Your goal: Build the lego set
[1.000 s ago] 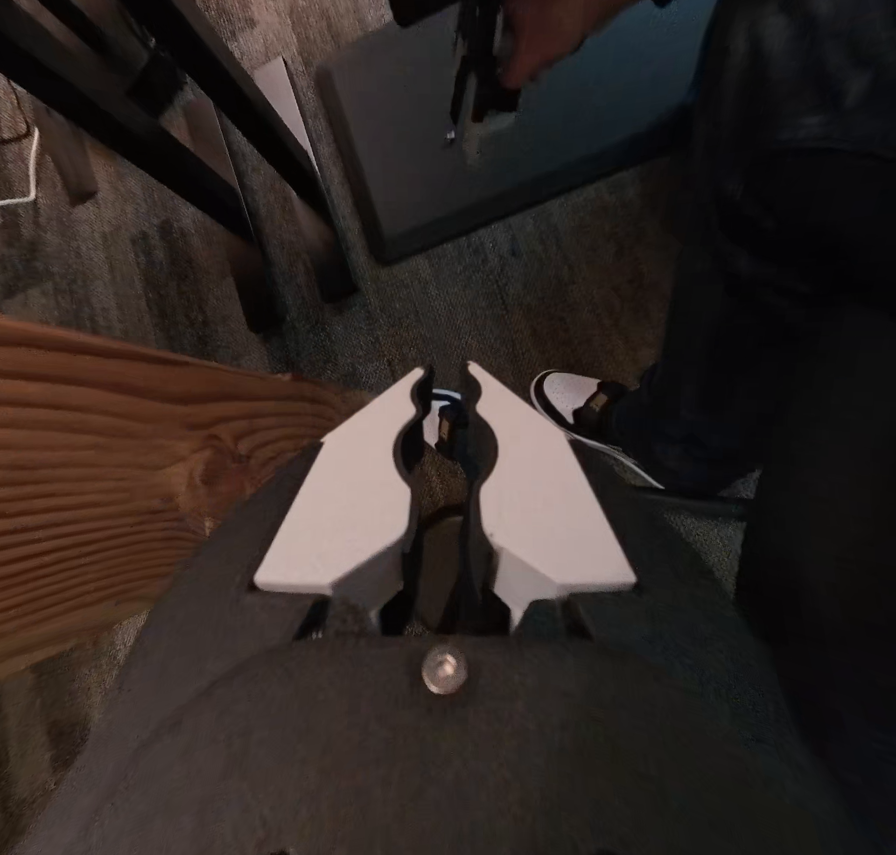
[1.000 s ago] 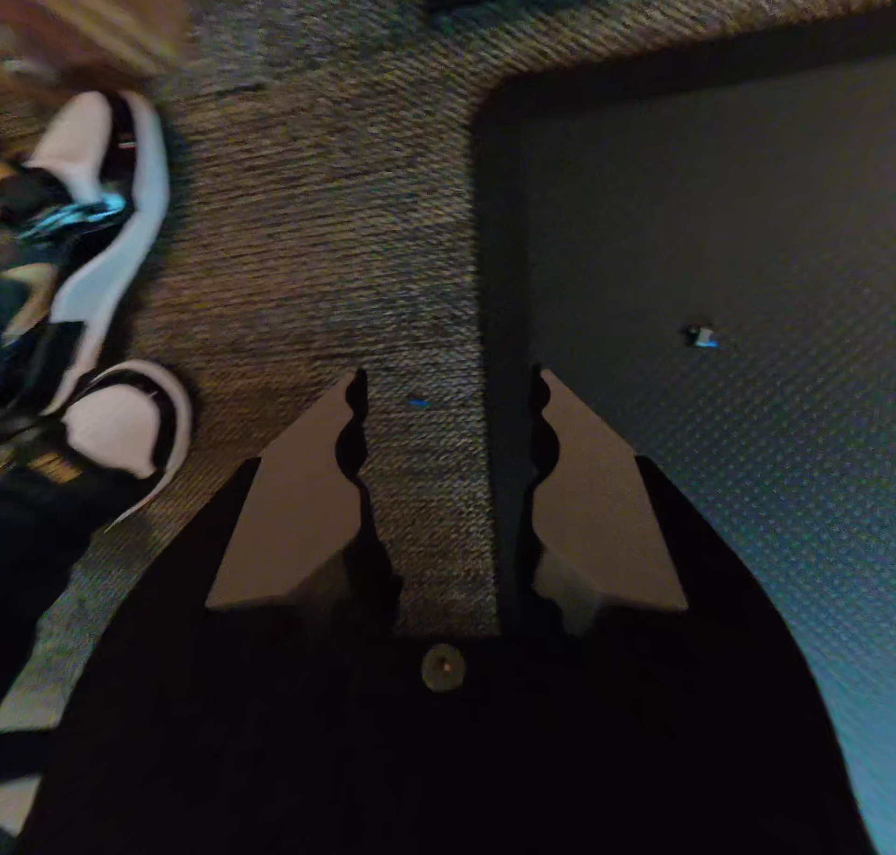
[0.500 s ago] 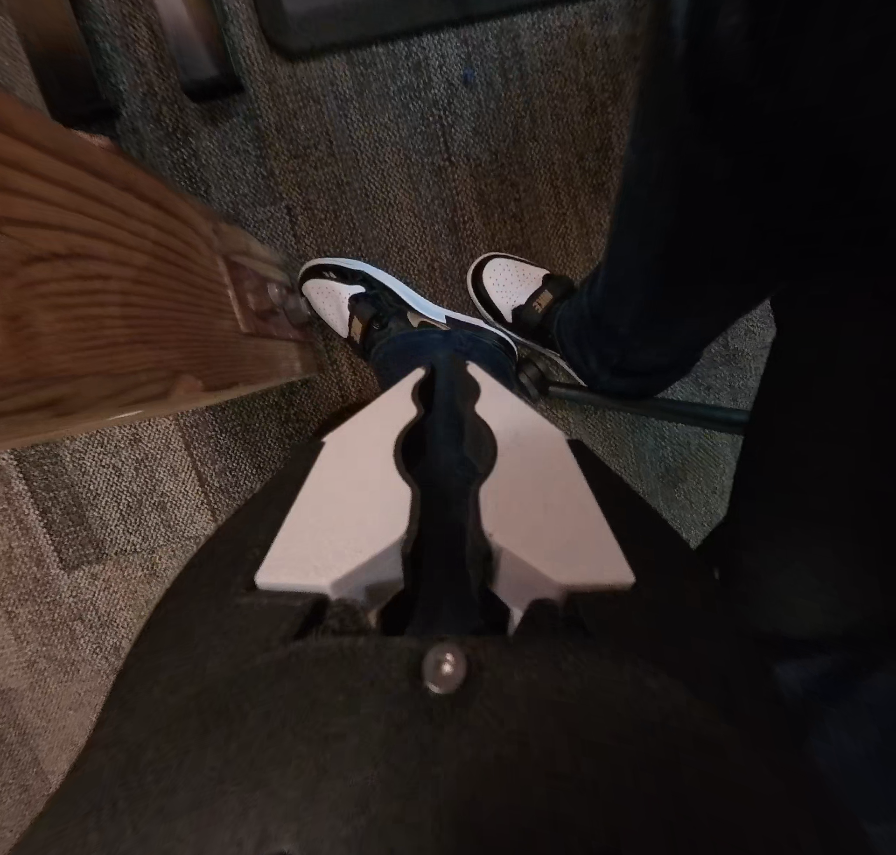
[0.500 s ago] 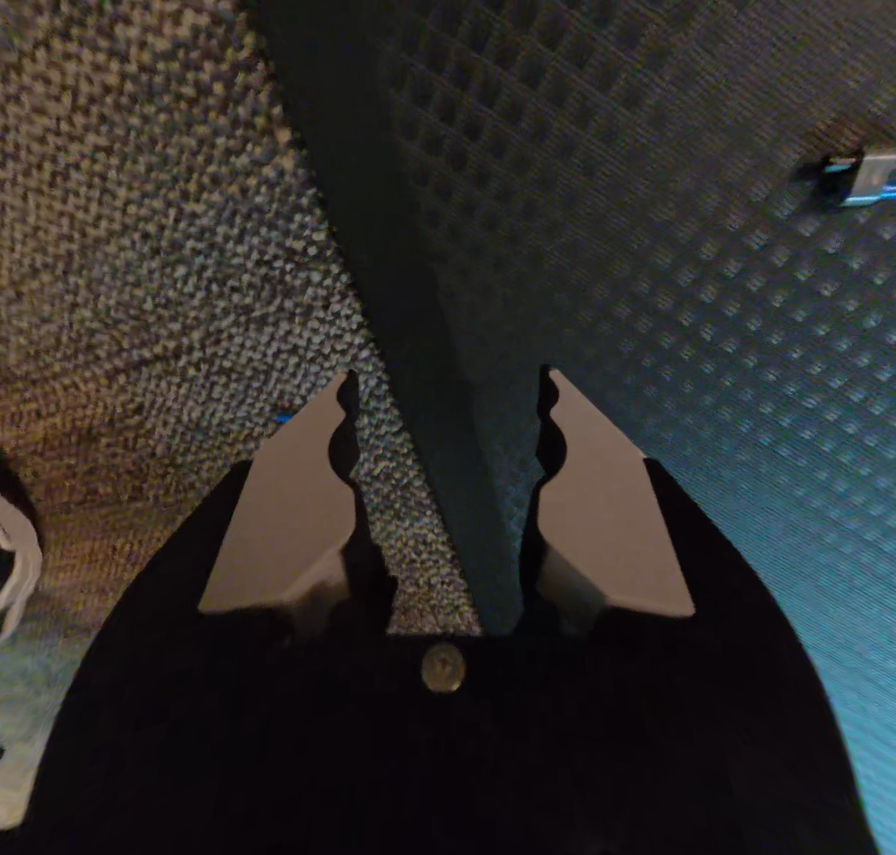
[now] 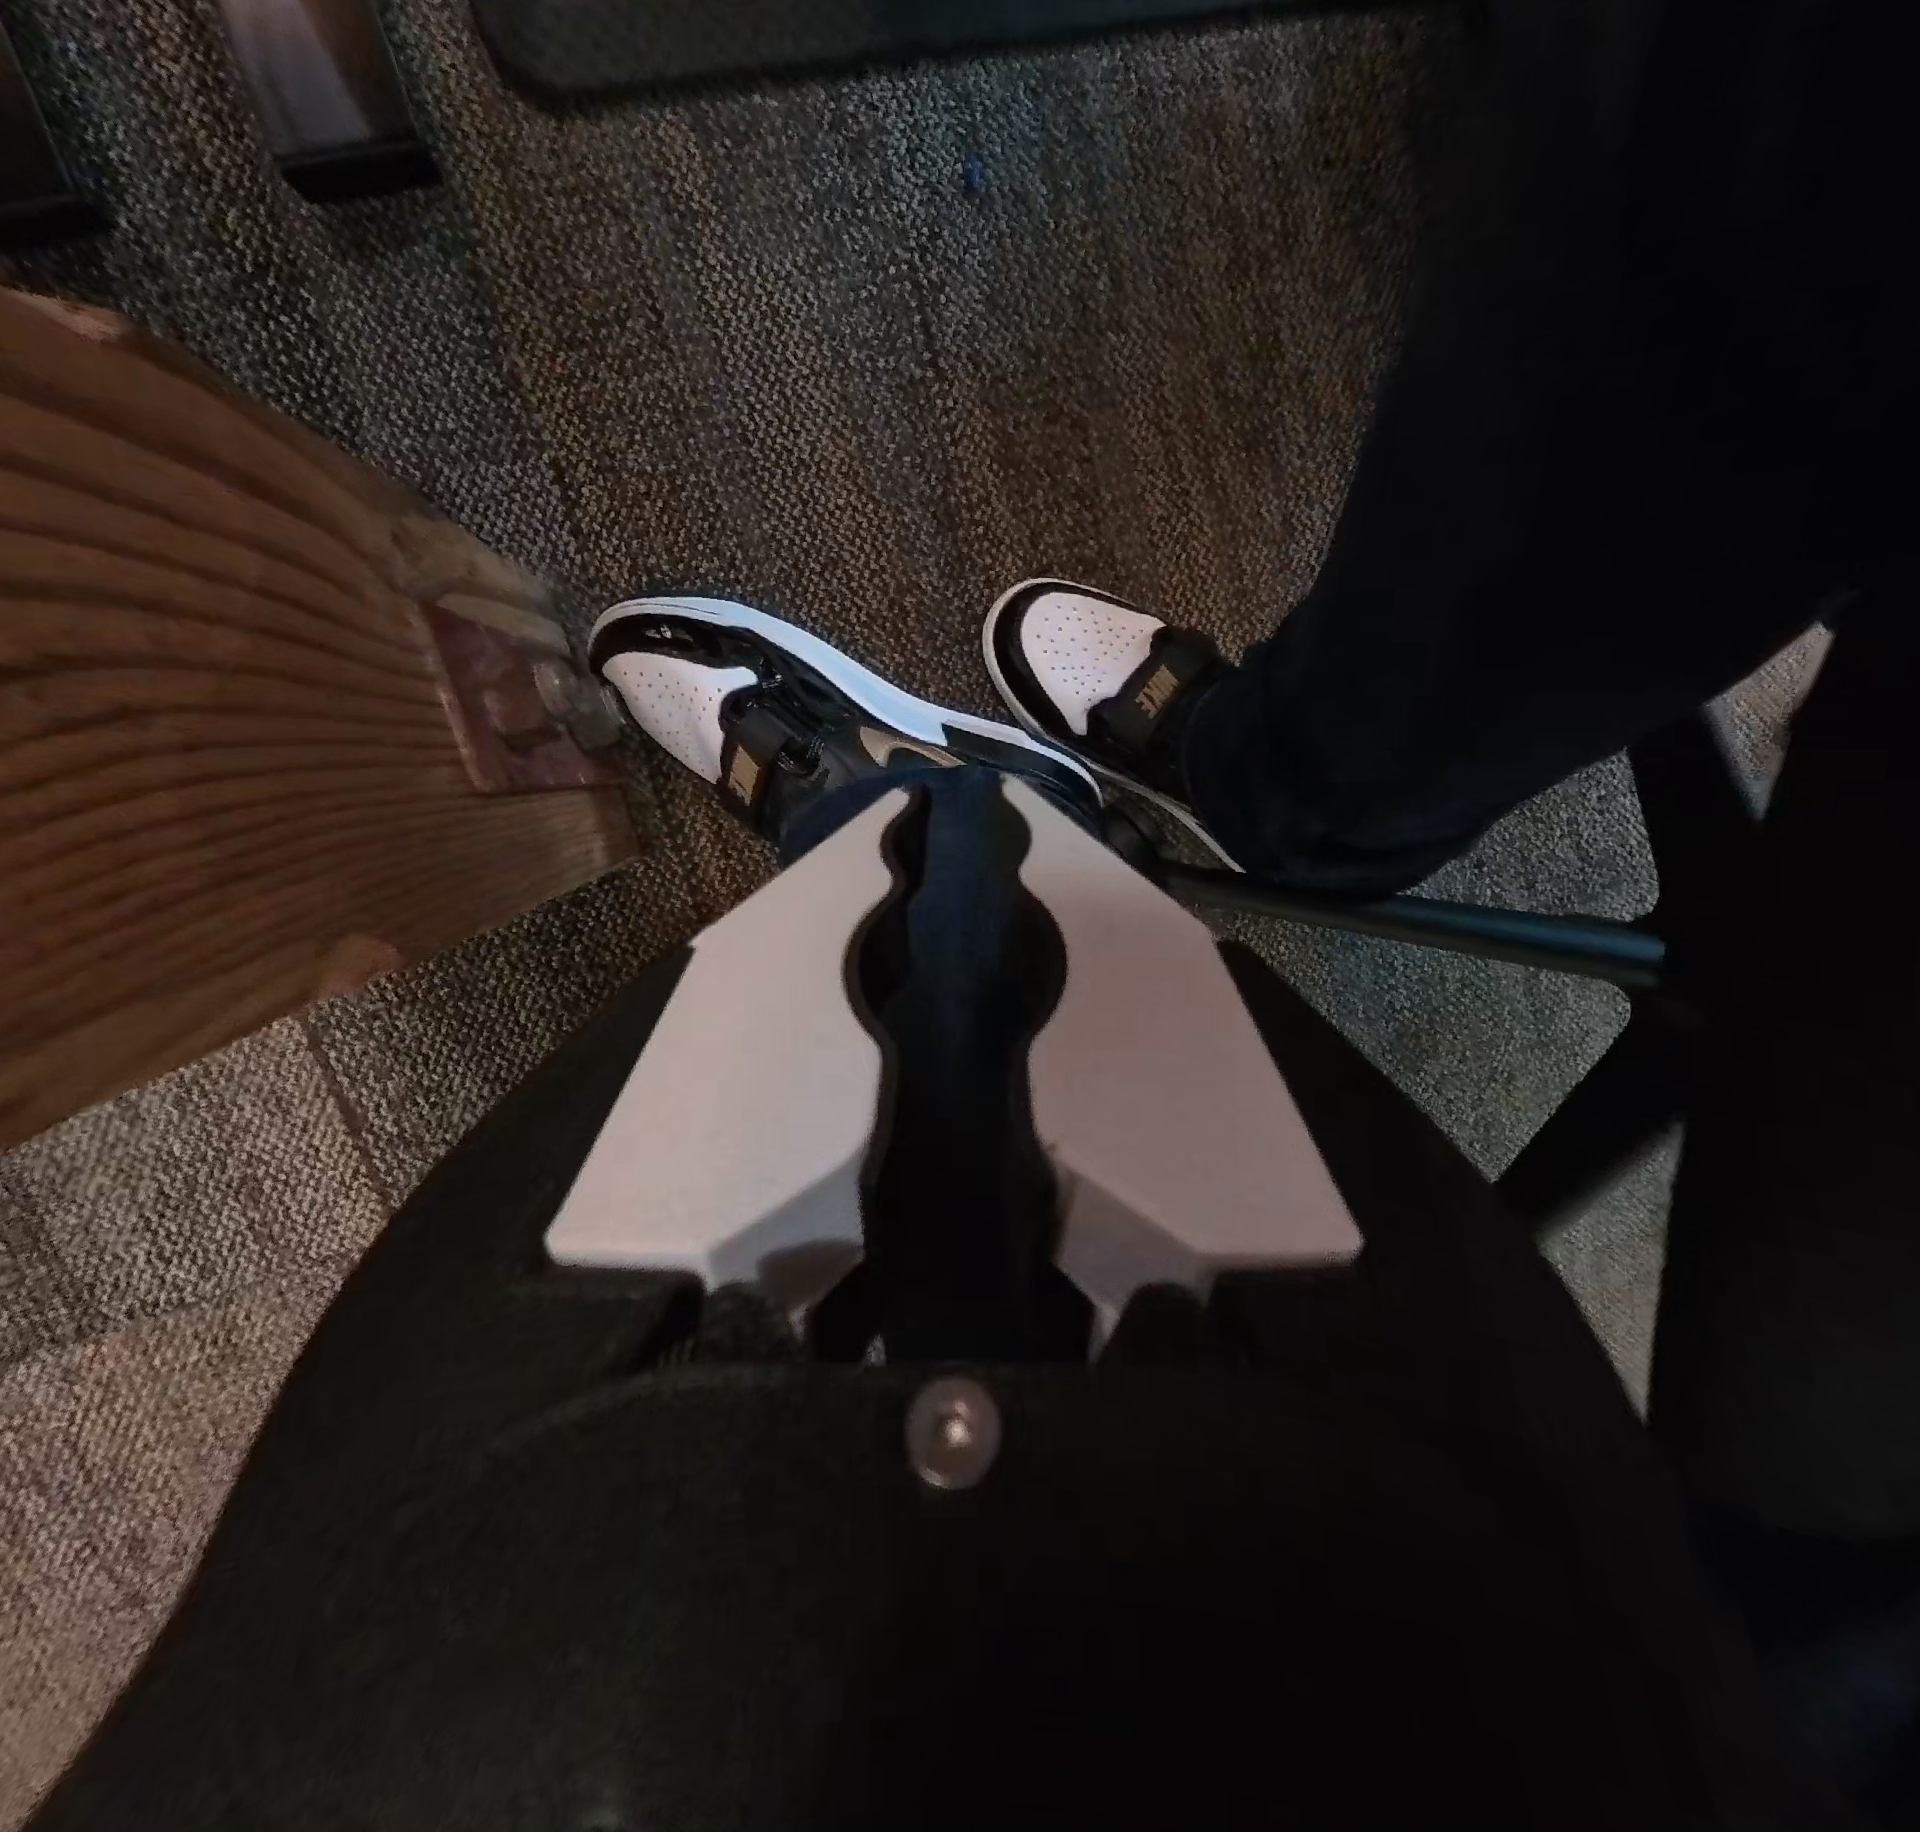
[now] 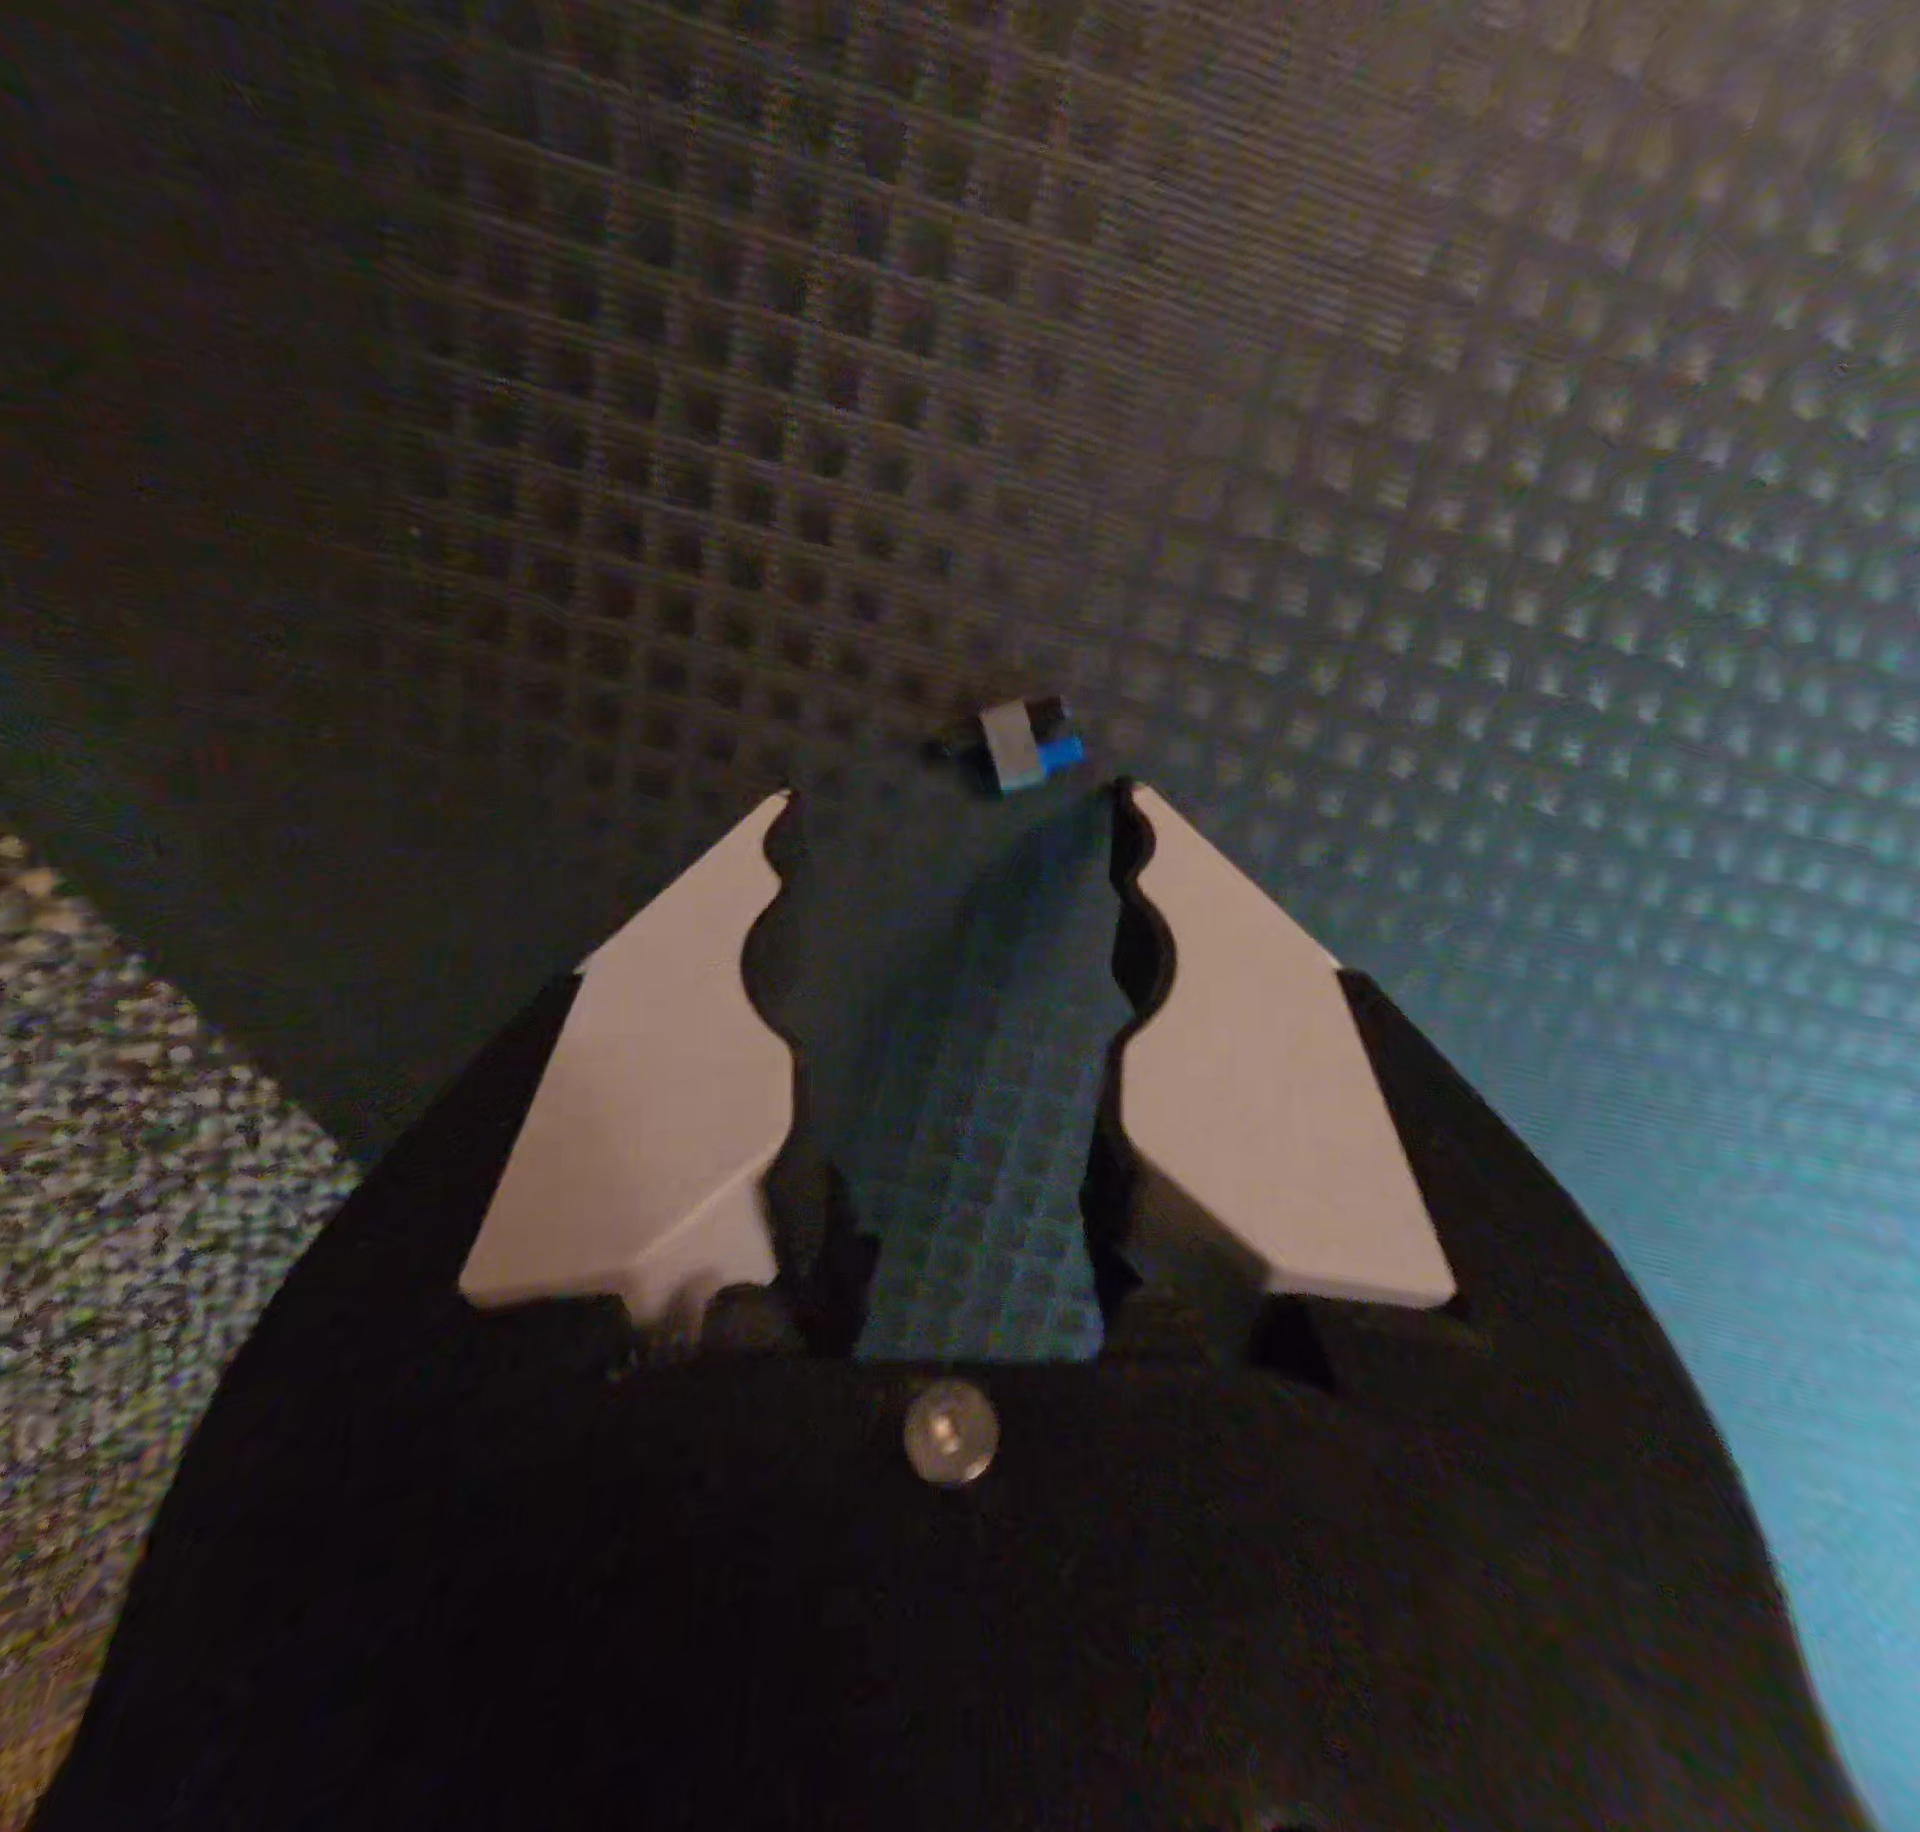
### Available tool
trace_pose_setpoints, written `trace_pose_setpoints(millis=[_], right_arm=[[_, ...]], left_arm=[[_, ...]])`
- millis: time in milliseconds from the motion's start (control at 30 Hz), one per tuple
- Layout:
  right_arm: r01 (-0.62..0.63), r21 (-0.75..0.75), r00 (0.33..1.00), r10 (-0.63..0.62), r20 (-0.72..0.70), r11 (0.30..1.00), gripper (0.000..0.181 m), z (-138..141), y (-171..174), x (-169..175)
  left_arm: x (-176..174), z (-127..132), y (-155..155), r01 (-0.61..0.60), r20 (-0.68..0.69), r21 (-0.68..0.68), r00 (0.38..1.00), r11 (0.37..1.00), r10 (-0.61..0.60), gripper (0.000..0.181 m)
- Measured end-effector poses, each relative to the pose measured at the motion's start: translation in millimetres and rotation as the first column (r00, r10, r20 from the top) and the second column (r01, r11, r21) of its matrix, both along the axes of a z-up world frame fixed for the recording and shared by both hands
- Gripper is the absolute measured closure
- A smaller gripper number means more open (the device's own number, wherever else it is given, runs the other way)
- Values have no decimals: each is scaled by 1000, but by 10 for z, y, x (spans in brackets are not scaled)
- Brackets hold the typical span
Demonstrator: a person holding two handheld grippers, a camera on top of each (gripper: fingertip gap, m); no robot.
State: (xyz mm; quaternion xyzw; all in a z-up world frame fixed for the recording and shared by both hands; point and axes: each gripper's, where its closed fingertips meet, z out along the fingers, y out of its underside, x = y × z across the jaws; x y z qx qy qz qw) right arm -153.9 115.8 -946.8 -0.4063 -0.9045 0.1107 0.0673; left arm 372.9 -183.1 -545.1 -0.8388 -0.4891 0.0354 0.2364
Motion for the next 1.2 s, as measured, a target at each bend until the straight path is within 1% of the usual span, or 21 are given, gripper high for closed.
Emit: trace_pose_setpoints(millis=[100, 133, 167, 267, 400, 467, 533, 600, 667, 733, 767, 833, 900, 967, 1000, 1067, 1100, 1133, 1167, 1200], right_arm=[[13, -29, 1000, -13, 3, 999, 129, -19, -58, -74], [25, -32, 1000, -24, 6, 999, 138, -9, -61, -94], [34, -36, 999, -33, 14, 999, 158, -4, -74, -88], [69, -46, 997, -68, 23, 997, 158, 1, -66, -70], [92, -70, 993, -86, 76, 993, 159, 37, -68, 19], [142, -153, 984, -122, 131, 978, 159, 95, -109, 163], [194, -265, 971, -148, 186, 944, 160, 255, -215, 390], [178, -343, 972, -110, 209, 922, 160, 474, -338, 693], [126, -393, 976, -44, 211, 911, 160, 748, -483, 1070], [20, -409, 982, 58, 178, 912, 160, 1089, -626, 1490], [-48, -417, 983, 117, 140, 908, 160, 1317, -708, 1688], [-227, -384, 966, 257, 29, 895, 160, 1811, -824, 2068], [-371, -352, 926, 371, -71, 859, 159, 2373, -925, 2473], [-502, -326, 865, 471, -175, 801, 160, 2972, -1009, 2882], [-553, -306, 833, 502, -232, 775, 160, 3274, -1029, 3049], [-598, -334, 801, 529, -280, 729, 159, 3871, -1062, 3401], [-642, -315, 765, 559, -320, 699, 159, 4159, -1057, 3563], [-702, -269, 706, 595, -385, 659, 160, 4463, -1039, 3692], [-759, -213, 634, 624, -456, 616, 159, 4791, -1015, 3804], [-810, -183, 560, 643, -522, 557, 159, 5151, -1008, 3954]], left_arm=[[-34, -73, -8, -2, 14, 7, 1000, 1000, 2, 174], [-46, -86, 0, 0, 16, 9, 1000, 1000, -1, 175], [-62, -90, 10, 4, 13, 10, 1000, 1000, -4, 175], [-84, -97, 14, 13, 6, 2, 1000, 1000, -13, 175], [-66, -56, -15, 7, -7, -16, 1000, 1000, -7, 176], [-65, -32, -19, 2, -12, -17, 1000, 1000, -2, 176], [-71, 1, 2, 6, -14, -14, 1000, 1000, -7, 176], [-108, 50, 41, 17, -26, -11, 1000, 1000, -17, 176], [-141, 104, 112, 33, -31, 1, 999, 999, -33, 175], [-162, 159, 158, 58, -45, -16, 997, 998, -59, 174], [-173, 187, 173, 68, -51, -27, 996, 997, -69, 175], [-195, 249, 198, 78, -60, -42, 995, 996, -80, 175], [-246, 354, 227, 78, -86, -51, 993, 996, -82, 176], [-309, 470, 270, 77, -119, -50, 990, 996, -82, 178], [-330, 509, 281, 77, -127, -60, 988, 995, -84, 179], [-369, 563, 290, 81, -144, -94, 985, 992, -94, 180], [-386, 582, 305, 83, -148, -102, 984, 991, -97, 180], [-398, 596, 328, 86, -149, -108, 984, 990, -101, 180], [-407, 601, 347, 90, -151, -117, 983, 989, -107, 180], [-411, 597, 363, 95, -150, -127, 982, 987, -113, 181]])
